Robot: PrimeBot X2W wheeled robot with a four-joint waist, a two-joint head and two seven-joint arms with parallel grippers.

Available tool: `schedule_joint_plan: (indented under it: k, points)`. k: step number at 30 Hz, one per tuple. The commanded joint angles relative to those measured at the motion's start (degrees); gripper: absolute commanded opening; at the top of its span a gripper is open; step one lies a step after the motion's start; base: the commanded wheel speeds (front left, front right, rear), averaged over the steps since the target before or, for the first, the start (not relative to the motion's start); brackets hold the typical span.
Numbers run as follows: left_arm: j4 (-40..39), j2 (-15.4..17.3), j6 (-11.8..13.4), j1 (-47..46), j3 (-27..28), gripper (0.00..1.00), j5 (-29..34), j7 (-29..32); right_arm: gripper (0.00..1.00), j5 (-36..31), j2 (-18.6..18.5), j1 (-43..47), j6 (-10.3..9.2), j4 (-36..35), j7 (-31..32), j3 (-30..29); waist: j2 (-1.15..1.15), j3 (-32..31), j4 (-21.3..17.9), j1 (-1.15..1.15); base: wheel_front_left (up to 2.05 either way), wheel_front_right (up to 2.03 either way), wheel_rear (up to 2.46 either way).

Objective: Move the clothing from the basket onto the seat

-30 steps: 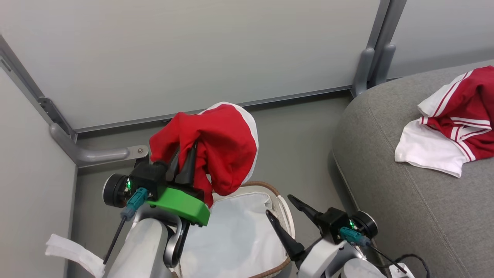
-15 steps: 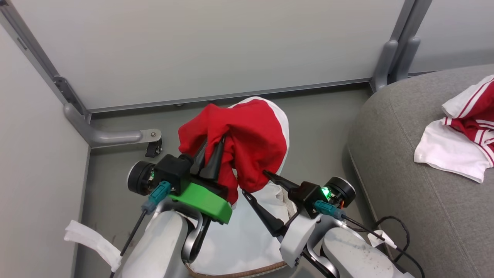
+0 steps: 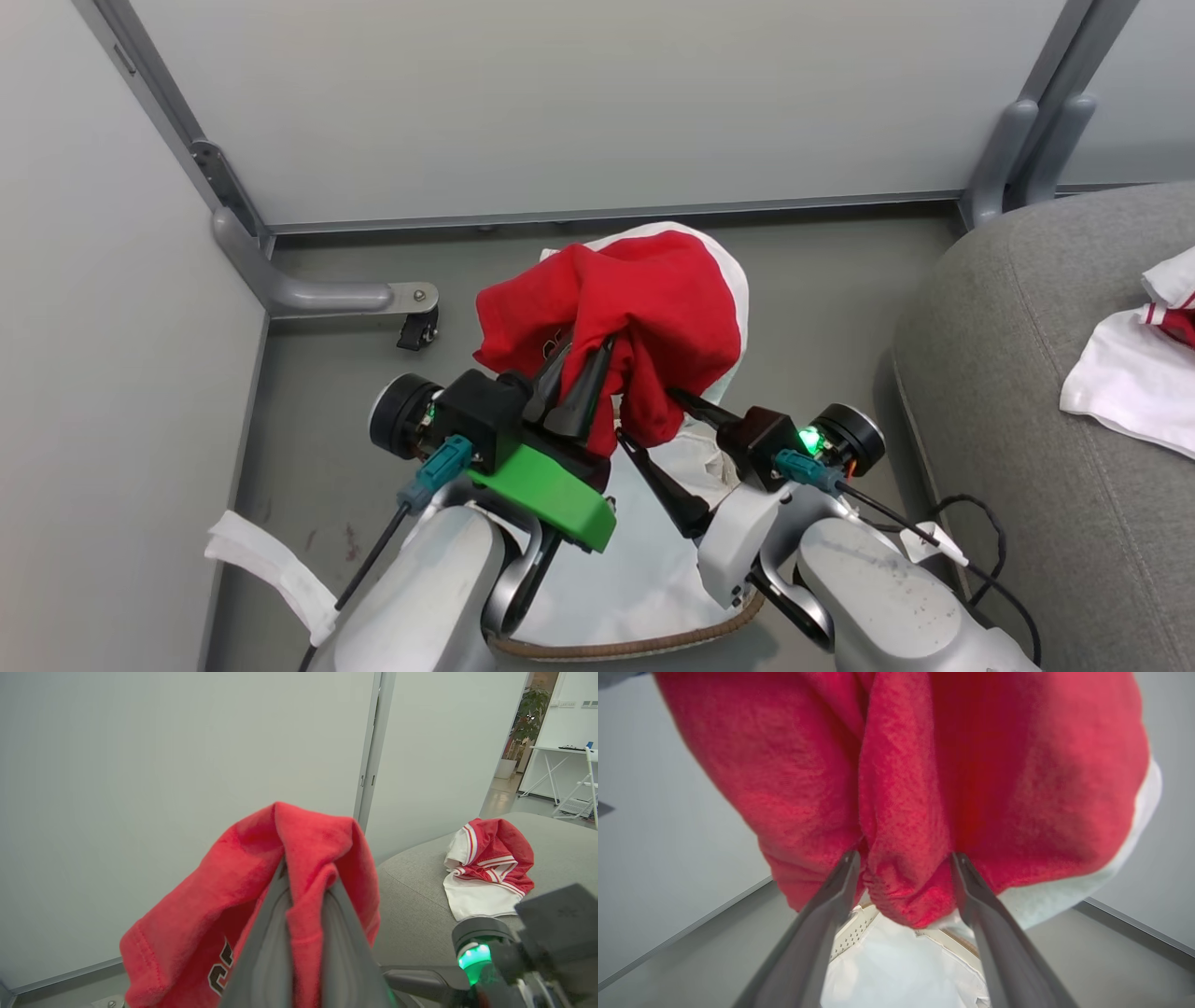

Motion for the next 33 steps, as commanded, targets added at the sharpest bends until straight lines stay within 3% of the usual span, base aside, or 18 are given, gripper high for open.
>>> schedule_joint_plan:
  k: [1, 2, 3, 4, 5, 6, 31, 32, 33]
  points:
    - [-0.19, 0.07, 0.28, -0.94, -0.52, 0.0, -0.49, -0.06, 1.0, -0.17, -0.27, -0.79, -0.08, 0.52, -0.02, -0.48, 0.0, 0.24, 0.66, 0.0, 0.0, 0.0, 0.0]
    - [-0.1, 0.07, 0.36, -1.06, -0.8, 0.0, -0.68, -0.06, 1.0, -0.09, -0.28, -0.98, -0.08, 0.87, -0.02, -0.8, 0.0, 0.32, 0.82, 0.0, 0.0, 0.0, 0.0]
    - [-0.05, 0.08, 0.45, -1.17, -0.99, 0.0, -0.83, -0.06, 0.93, -0.04, -0.27, -1.1, -0.08, 1.1, -0.02, -0.95, 0.0, 0.38, 0.96, 0.0, 0.0, 0.0, 0.0]
    - [0.01, 0.08, 0.65, -1.26, -1.19, 0.0, -1.1, -0.06, 0.75, 0.03, -0.27, -1.27, -0.08, 1.3, -0.02, -1.03, 0.0, 0.49, 1.12, 0.0, 0.0, 0.0, 0.0]
    - [0.02, 0.07, 0.74, -1.34, -1.39, 0.0, -1.28, -0.06, 0.45, 0.13, -0.26, -1.4, -0.08, 1.37, -0.02, -0.99, 0.0, 0.57, 1.23, 0.0, 0.0, 0.0, 0.0]
    - [0.03, 0.07, 0.8, -1.44, -1.63, 0.0, -1.44, -0.06, 0.02, 0.31, -0.27, -1.62, -0.08, 1.41, -0.02, -0.81, 0.0, 0.65, 1.37, 0.0, 0.0, 0.0, 0.0]
    - [0.72, 0.08, 0.97, -1.56, -0.4, 0.0, -0.26, -0.07, 0.0, 2.83, -0.27, -1.76, -0.08, 2.25, -0.02, 0.78, 0.0, 1.58, 0.47, 0.0, 0.0, 0.0, 0.0]
    - [0.66, 0.07, 1.1, -1.46, -0.32, 0.34, -0.2, -0.06, 0.0, 2.67, -0.27, -1.74, -0.08, 2.1, -0.02, 0.63, 0.0, 1.57, 0.41, 0.0, 0.0, 0.0, 0.0]
    - [0.52, 0.07, 1.26, -1.28, -0.19, 0.76, -0.11, -0.06, 0.0, 2.36, -0.27, -1.74, -0.08, 1.83, -0.02, 0.5, 0.0, 1.58, 0.31, 0.0, 0.0, 0.0, 0.0]
